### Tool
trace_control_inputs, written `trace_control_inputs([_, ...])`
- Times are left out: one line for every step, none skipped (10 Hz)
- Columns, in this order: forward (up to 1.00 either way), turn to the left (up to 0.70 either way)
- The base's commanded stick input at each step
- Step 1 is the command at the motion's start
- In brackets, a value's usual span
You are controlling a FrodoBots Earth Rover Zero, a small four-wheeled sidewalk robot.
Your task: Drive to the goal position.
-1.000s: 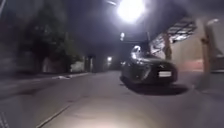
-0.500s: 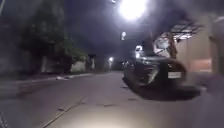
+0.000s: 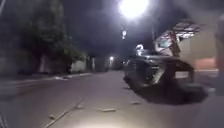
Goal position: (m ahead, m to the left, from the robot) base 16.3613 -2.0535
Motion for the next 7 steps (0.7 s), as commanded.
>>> trace_control_inputs([0.7,0.0])
trace_control_inputs([0.7,-0.15])
trace_control_inputs([0.7,-0.35])
trace_control_inputs([0.7,-0.35])
trace_control_inputs([0.7,-0.35])
trace_control_inputs([0.7,-0.35])
trace_control_inputs([0.7,-0.21])
